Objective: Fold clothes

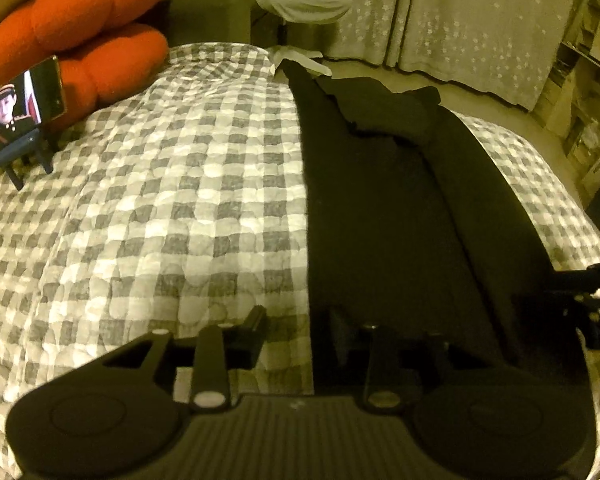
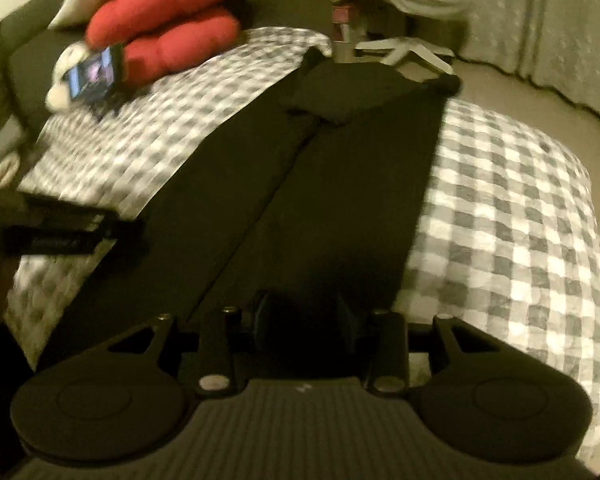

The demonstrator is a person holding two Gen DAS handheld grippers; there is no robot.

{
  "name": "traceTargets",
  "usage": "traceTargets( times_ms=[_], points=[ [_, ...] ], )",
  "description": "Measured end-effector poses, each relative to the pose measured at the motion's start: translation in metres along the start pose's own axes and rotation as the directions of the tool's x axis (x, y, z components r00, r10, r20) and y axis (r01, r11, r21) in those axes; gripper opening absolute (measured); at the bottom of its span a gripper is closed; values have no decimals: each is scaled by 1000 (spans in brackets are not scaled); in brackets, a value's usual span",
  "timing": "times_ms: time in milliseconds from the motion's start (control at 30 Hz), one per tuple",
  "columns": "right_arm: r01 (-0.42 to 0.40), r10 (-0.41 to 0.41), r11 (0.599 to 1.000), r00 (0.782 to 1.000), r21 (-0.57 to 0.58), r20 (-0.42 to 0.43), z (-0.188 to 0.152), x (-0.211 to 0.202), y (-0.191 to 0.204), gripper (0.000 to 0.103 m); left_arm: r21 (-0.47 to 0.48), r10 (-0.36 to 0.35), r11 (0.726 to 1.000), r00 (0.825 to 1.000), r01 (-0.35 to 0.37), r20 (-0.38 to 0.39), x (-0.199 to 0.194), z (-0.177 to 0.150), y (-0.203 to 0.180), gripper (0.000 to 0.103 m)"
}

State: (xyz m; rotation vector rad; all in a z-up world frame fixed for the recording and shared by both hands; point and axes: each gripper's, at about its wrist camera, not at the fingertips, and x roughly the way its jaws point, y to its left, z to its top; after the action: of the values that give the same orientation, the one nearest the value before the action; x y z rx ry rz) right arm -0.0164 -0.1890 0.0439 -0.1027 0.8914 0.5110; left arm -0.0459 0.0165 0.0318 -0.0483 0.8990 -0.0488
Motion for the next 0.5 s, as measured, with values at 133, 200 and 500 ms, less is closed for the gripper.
traceTargets(
  times_ms=[133, 200, 500],
  points=[
    [11, -12, 999, 1000, 31, 6, 6, 7, -17, 41, -19, 8, 1000, 1000, -8, -21, 8, 13, 1, 37],
    [21, -22, 999, 1000, 37, 14, 11, 9, -21, 41, -25, 10, 1000, 1000, -11, -28, 11, 19, 2, 37],
    [65, -70, 991, 997, 113, 39, 33, 24, -50, 41, -11, 23, 1000, 1000, -23, 17, 22, 52, -5, 38]
  ],
)
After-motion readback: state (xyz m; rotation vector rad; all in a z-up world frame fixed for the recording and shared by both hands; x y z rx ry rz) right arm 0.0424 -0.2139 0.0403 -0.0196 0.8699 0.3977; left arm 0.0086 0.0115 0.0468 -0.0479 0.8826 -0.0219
